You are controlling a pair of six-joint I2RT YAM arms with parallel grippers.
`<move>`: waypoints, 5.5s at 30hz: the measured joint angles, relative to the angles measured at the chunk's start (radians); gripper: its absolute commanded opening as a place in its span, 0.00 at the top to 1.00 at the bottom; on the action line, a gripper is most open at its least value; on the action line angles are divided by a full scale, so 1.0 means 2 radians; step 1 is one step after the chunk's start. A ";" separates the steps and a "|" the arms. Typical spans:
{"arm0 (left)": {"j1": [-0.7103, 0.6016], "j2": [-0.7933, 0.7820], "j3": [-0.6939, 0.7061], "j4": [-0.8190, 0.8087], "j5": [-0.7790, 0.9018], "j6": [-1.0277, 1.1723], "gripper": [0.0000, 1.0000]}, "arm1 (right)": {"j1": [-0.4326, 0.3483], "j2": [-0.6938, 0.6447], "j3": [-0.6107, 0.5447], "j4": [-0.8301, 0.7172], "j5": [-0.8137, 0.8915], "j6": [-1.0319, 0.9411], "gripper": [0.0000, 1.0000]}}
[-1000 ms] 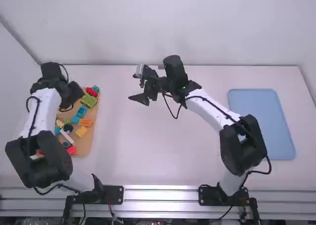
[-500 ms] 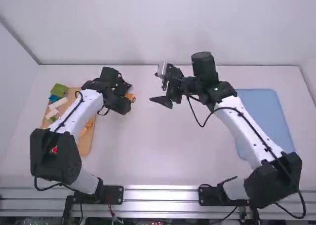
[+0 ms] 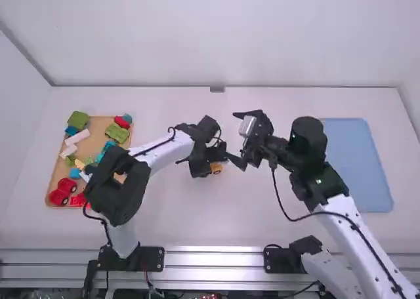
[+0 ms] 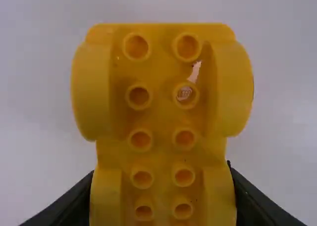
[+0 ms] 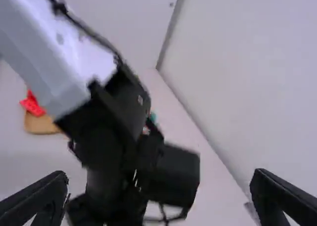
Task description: Assemble lego blocks to make yellow taxi
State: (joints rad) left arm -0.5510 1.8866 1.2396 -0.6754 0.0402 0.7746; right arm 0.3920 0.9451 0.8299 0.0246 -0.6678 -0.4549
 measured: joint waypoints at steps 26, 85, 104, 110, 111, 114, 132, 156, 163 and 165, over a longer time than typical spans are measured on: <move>0.090 -0.011 0.039 0.019 0.022 -0.010 0.01 | -0.023 0.115 0.032 0.064 -0.010 0.064 0.02; 0.601 -0.117 0.042 -0.062 -0.026 -0.654 0.01 | 0.143 0.485 0.430 -0.182 -0.067 -0.104 0.02; 0.581 0.039 0.185 -0.143 -0.068 -0.641 0.09 | 0.143 0.485 0.430 -0.159 -0.067 -0.089 0.02; 0.587 0.074 0.187 -0.134 -0.068 -0.638 0.33 | 0.143 0.485 0.430 -0.161 -0.067 -0.087 0.02; 0.588 0.077 0.187 -0.132 -0.067 -0.638 0.36 | 0.143 0.485 0.430 -0.161 -0.067 -0.088 0.02; 0.588 0.082 0.187 -0.128 -0.067 -0.638 0.43 | 0.143 0.485 0.430 -0.162 -0.067 -0.089 0.02; 0.588 0.083 0.145 -0.072 -0.069 -0.638 0.64 | 0.143 0.485 0.430 -0.162 -0.067 -0.087 0.02; 0.627 0.083 0.089 -0.017 -0.038 -0.624 0.67 | 0.142 0.485 0.430 -0.162 -0.067 -0.088 0.02; 0.627 0.084 0.084 -0.030 -0.021 -0.620 0.68 | 0.142 0.485 0.430 -0.162 -0.067 -0.089 0.02; 0.627 0.084 0.084 -0.042 -0.020 -0.625 0.67 | 0.142 0.485 0.430 -0.163 -0.067 -0.088 0.02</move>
State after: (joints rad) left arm 0.7029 2.0552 1.4071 -0.7601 -0.0006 -0.4759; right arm 0.6765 1.9156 1.6894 -0.3012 -0.8009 -0.6312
